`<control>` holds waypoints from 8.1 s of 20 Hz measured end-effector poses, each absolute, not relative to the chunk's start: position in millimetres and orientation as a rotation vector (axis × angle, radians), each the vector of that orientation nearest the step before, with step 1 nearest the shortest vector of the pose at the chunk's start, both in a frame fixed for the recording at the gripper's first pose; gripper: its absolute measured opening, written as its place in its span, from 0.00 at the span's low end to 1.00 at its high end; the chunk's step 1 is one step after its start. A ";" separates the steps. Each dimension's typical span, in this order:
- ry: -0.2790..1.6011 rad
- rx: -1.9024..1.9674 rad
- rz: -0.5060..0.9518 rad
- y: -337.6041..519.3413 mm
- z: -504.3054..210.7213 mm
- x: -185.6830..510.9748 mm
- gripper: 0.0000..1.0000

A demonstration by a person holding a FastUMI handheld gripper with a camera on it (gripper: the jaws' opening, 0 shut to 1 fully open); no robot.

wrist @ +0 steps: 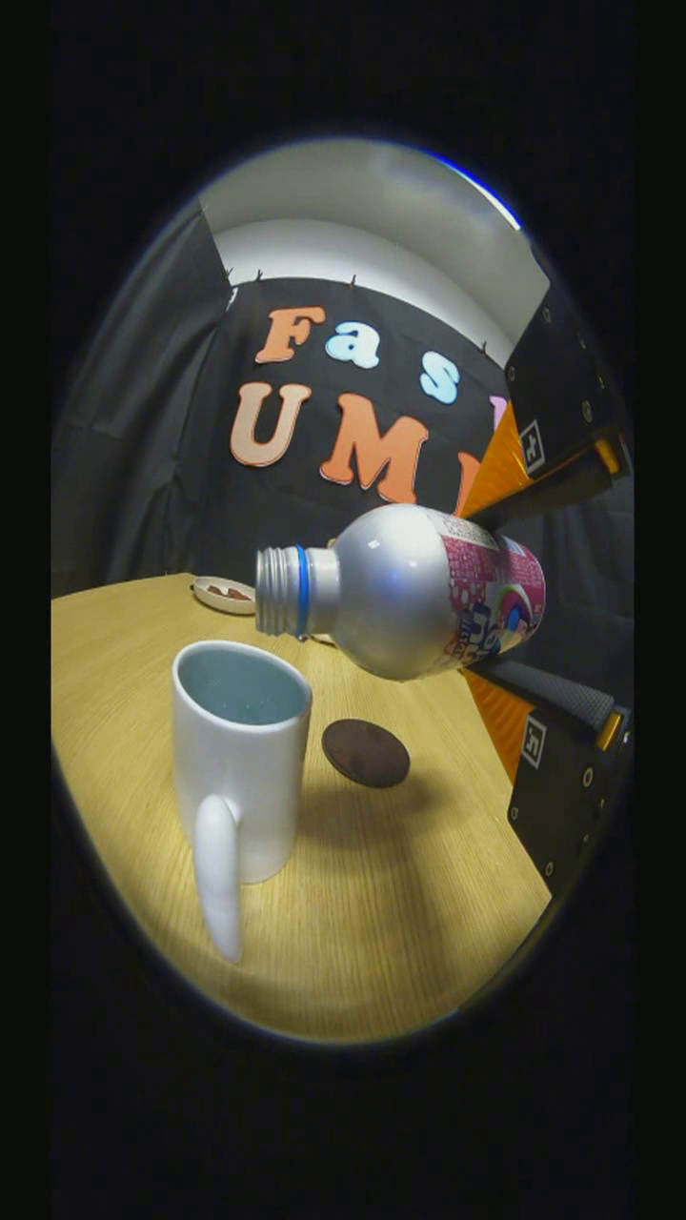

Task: Take the bottle from table, then pour the juice into the cup, finally place the bottle on the coaster

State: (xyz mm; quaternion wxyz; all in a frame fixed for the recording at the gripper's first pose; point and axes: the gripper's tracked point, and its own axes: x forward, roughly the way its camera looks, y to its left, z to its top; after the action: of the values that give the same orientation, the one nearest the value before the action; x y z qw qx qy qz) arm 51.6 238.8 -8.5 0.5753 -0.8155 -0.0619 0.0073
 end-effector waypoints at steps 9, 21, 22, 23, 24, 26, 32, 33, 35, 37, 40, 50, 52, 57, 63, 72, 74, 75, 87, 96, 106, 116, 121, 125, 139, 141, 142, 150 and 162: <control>-0.133 -1.949 0.009 232.9 -7.1 61.5 0.76; -0.136 -1.995 -0.003 232.5 -2.8 67.5 0.76; -0.139 -2.002 -0.007 231.9 -2.7 69.0 0.76; -0.145 -2.011 -0.012 233.1 -1.3 68.4 0.76; -0.153 -2.023 -0.017 233.6 0.5 69.1 0.76; -0.147 -2.029 -0.005 235.3 -0.6 72.1 0.76; -0.146 -2.061 0.007 241.9 0.9 74.8 0.76; -0.148 -2.069 0.005 243.1 2.2 72.9 0.76; -0.149 -2.076 0.003 244.1 3.4 72.8 0.76; -0.147 -2.076 -0.004 243.2 5.7 74.9 0.76; -0.151 -2.096 -0.006 245.3 5.6 75.1 0.76; -0.145 -2.141 -0.022 245.7 15.0 74.2 0.76; -0.146 -2.154 -0.020 247.9 15.6 74.6 0.76; -0.149 -2.166 -0.027 249.5 17.3 73.6 0.76; -0.150 -2.205 -0.019 251.4 14.0 75.2 0.76; -0.162 -2.250 -0.022 251.2 17.9 73.4 0.76; -0.163 -2.252 -0.015 251.5 17.4 75.6 0.76; -0.159 -2.252 -0.013 250.9 17.3 75.6 0.76; -0.150 -2.300 -0.018 252.1 19.9 75.6 0.76; -0.164 -2.318 -0.040 252.9 23.3 75.4 0.76; -0.178 -2.346 -0.061 254.6 25.3 76.6 0.76; -0.195 -2.360 -0.077 255.9 27.2 75.2 0.76; -0.196 -2.358 -0.071 256.3 27.7 76.2 0.76; -0.176 -2.336 -0.047 254.5 25.9 77.6 0.76; 0.103 -1.616 0.124 218.0 -22.6 86.1 0.77; 0.131 -1.494 0.148 212.4 -30.8 86.8 0.77; 0.155 -1.410 0.164 209.9 -35.3 85.4 0.77; 0.209 -0.783 0.192 200.4 -33.0 82.9 0.77; 0.198 -0.259 0.197 176.0 -27.3 78.3 0.77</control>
State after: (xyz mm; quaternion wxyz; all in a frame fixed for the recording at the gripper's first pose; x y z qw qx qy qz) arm 78.3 176.0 -27.3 0.9819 -0.1286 0.0983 0.0979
